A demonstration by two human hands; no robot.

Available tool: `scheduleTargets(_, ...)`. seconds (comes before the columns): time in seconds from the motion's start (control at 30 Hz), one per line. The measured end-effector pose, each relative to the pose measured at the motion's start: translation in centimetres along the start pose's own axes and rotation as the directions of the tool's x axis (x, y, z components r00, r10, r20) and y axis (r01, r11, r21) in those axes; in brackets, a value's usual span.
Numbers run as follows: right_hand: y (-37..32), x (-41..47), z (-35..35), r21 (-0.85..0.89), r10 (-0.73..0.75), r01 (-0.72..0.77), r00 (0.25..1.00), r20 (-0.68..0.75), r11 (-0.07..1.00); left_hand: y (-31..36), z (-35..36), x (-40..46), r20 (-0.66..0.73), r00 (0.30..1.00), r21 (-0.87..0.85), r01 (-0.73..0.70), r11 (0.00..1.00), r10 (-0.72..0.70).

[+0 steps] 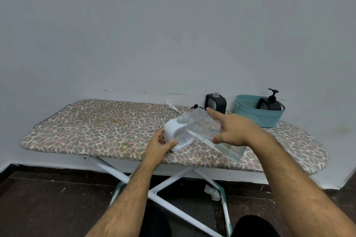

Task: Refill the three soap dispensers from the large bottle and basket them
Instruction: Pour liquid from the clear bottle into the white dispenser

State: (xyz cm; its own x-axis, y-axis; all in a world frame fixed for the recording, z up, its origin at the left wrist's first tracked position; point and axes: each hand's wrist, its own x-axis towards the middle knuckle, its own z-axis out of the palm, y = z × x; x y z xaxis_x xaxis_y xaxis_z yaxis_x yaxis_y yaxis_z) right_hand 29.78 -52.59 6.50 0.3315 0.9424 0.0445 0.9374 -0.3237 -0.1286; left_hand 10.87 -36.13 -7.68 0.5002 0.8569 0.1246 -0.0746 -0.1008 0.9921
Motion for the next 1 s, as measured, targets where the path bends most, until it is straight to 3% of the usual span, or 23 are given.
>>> scheduleTargets(0.37, -0.4, 0.3, -0.9, -0.028, 0.02, -0.019, 1.0, 0.018, 0.999, 0.7, 0.0, -0.1, -0.001, 1.0, 0.011, 0.023, 1.0, -0.023)
scheduleTargets(0.77, -1.0, 0.3, -2.2, -0.085, 0.016, -0.012, 0.999, 0.049, 0.996, 4.0, 0.0, 0.8, -0.017, 0.99, 0.317, -0.124, 0.94, 0.137)
scheduleTargets(1.0, -1.3, 0.5, -2.7, -0.116, 0.017, -0.009, 0.997, 0.07, 0.993, 4.4, 0.0, 0.7, -0.026, 0.99, 0.332, -0.122, 0.935, 0.138)
